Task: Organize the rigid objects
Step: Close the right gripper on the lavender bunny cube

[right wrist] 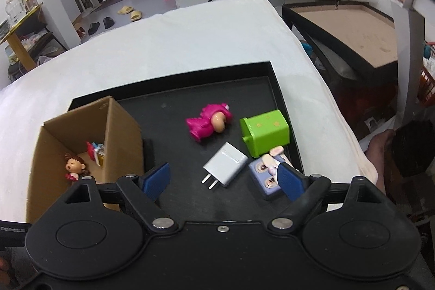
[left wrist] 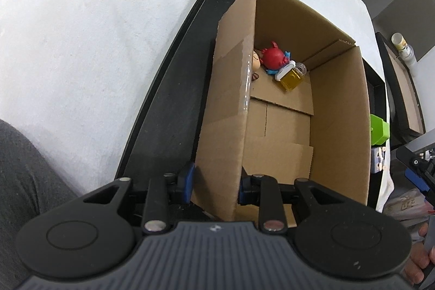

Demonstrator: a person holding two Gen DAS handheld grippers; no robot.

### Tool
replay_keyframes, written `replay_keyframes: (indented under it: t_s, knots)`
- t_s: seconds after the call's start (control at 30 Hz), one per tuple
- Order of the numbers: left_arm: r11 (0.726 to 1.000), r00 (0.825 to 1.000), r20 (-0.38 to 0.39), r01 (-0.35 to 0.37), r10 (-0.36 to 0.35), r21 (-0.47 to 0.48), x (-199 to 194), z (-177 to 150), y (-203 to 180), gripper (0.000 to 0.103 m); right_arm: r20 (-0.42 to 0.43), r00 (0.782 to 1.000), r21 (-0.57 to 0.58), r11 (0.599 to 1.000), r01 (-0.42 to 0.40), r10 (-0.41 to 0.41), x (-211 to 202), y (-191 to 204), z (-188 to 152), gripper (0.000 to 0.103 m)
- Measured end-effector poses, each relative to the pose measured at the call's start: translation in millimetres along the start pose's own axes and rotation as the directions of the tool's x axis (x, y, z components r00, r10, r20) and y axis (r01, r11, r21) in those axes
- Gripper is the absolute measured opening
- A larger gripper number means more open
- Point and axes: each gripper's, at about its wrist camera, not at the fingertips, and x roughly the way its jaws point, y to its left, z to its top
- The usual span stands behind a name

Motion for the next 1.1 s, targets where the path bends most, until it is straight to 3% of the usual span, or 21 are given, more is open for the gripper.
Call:
replay_keyframes:
  t_s: [0.3, 0.9, 1.1]
  knots:
    - [1.0, 1.0, 0.007, -0.029, 0.029, 0.003, 0.0, -2.2, -3.7, 0.025, -0.02, 1.0, 0.024, 1.0, -0.011, 0.011, 16.7, -26.9, -8.7, 0.083]
    - [0.999, 0.999, 0.012, -0.039, 0.04, -0.022, 0.6, -4.2, -3.6, 0.024, -0.06, 0.998, -0.034, 0.999, -0.025, 0.023, 51.6, -50.8, -0.6, 0.075]
    - [0.999, 0.999, 0.012, -0.03, 0.03, -0.025, 0.8, -4.6, -1.6, 0.024, -0.04, 0.999, -0.083, 0.996, -0.018, 0.014, 59.8, -47.7, -4.2, 0.08]
